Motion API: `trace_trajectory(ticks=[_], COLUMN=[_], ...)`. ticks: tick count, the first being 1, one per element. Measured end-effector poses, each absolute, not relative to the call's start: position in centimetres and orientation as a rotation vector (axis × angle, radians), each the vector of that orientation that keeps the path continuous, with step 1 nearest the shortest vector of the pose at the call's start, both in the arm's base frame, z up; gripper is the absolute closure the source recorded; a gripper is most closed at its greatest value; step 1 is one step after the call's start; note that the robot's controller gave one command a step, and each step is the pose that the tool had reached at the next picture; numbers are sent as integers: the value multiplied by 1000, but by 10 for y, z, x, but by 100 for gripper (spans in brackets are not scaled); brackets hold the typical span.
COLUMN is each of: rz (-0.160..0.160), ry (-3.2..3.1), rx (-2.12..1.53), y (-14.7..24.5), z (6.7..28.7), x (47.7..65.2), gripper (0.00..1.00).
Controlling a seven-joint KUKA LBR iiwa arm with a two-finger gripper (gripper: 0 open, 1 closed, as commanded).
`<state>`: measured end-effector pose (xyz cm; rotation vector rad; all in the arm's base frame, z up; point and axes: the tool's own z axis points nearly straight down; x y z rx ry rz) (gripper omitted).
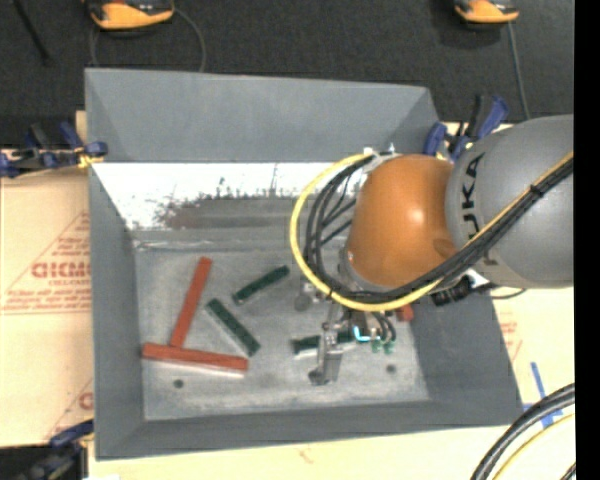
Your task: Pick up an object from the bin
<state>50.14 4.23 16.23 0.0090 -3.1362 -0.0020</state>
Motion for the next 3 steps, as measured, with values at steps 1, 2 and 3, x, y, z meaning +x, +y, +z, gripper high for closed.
trace_trajectory(ticks=[1,2,3], rz=[4,1,3], ry=[-3120,-3124,-2980], rx=[365,365,1018], y=[-50,-47,-21], z=[68,71,127], x=[526,527,544], gripper=[0,100,100])
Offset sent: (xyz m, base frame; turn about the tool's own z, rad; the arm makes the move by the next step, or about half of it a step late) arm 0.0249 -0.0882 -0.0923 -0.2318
